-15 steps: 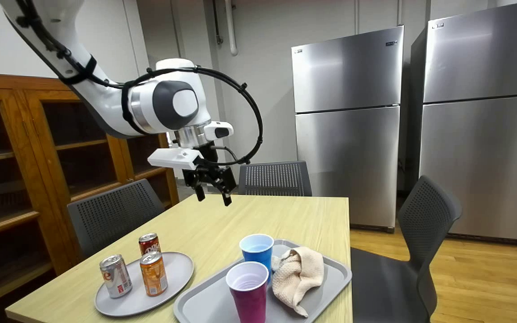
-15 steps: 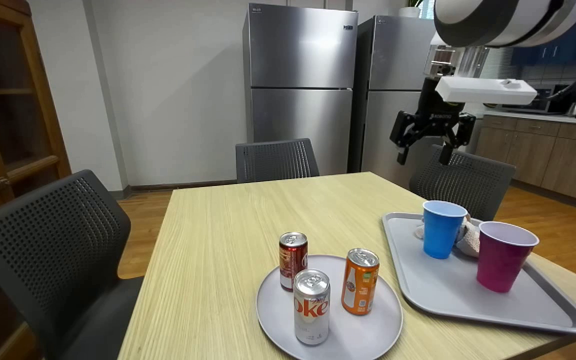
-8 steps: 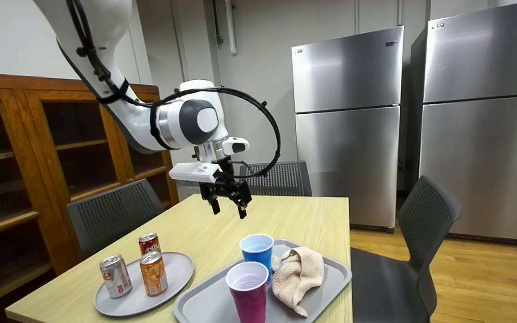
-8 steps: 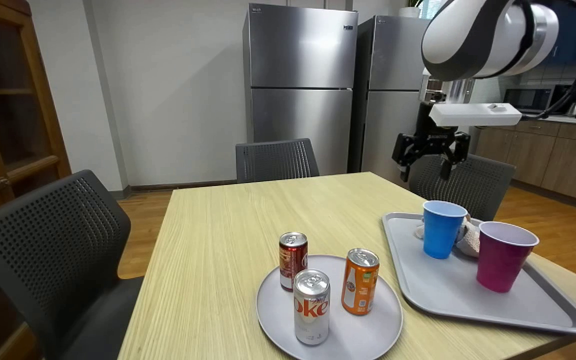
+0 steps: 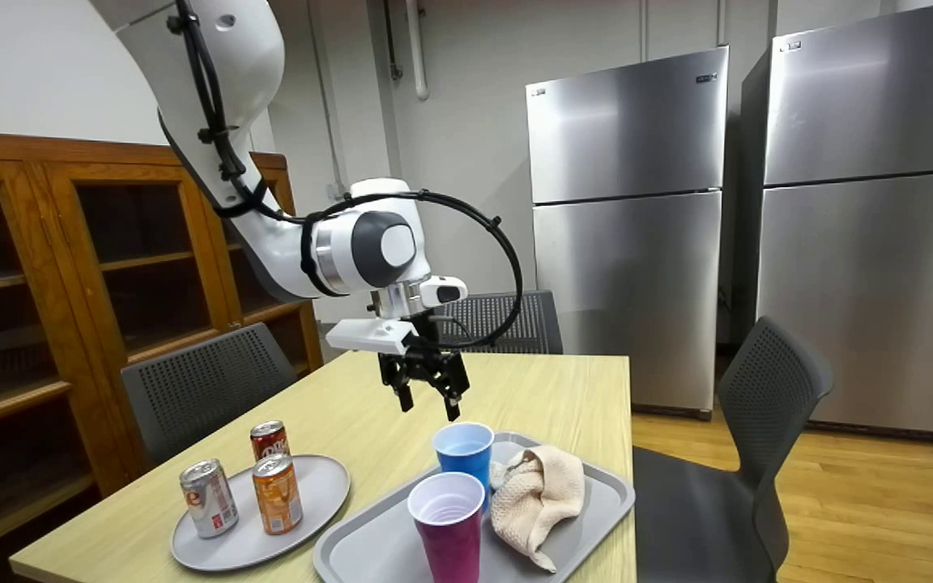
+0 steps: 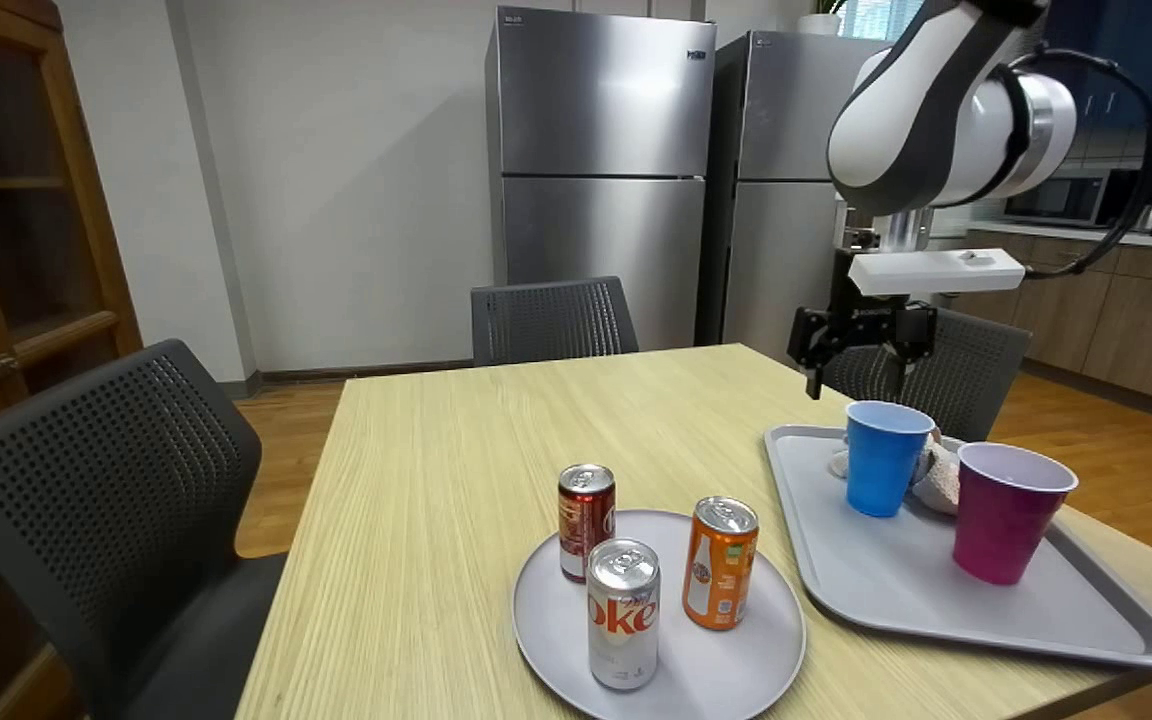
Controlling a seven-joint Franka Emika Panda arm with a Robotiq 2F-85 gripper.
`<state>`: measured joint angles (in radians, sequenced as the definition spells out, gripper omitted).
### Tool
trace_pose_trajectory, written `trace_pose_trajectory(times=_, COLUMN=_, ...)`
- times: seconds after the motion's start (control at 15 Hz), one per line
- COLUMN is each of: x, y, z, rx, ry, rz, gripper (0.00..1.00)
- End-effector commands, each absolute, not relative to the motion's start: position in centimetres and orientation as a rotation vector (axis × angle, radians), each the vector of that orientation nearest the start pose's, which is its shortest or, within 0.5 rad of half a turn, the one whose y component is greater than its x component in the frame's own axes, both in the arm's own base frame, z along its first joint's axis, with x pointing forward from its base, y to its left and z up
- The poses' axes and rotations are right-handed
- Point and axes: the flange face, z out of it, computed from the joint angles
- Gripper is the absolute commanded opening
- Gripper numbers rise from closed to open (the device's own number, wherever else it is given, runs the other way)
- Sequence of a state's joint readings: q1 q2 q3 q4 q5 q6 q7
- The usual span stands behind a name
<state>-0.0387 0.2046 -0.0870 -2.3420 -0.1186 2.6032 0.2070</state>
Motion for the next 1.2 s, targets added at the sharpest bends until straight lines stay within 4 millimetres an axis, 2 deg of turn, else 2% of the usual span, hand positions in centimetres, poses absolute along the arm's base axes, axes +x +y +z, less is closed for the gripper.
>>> trace_pose_trajectory(times=0.0, x=52.7, y=-6.4, z=23.9, rx=-3.223, ry=0.423, rz=-0.061, gripper=1.0)
trace_pose_trajectory(times=0.4, x=52.8, y=-6.5, z=21.6, rx=-3.24, ry=0.477, rz=0.001, gripper=1.0)
trace_pose_trajectory(times=0.8, x=53.3, y=-6.6, z=20.7, rx=-3.243, ry=0.527, rz=0.016, gripper=1.0)
trace_pose_trajectory(times=0.87, x=53.4, y=-6.6, z=20.7, rx=-3.242, ry=0.533, rz=0.015, gripper=0.75)
trace_pose_trajectory(times=0.93, x=53.5, y=-6.6, z=20.7, rx=-3.242, ry=0.536, rz=0.014, gripper=0.72)
trace_pose_trajectory(times=1.13, x=53.6, y=-6.9, z=20.8, rx=-3.244, ry=0.551, rz=0.009, gripper=0.49)
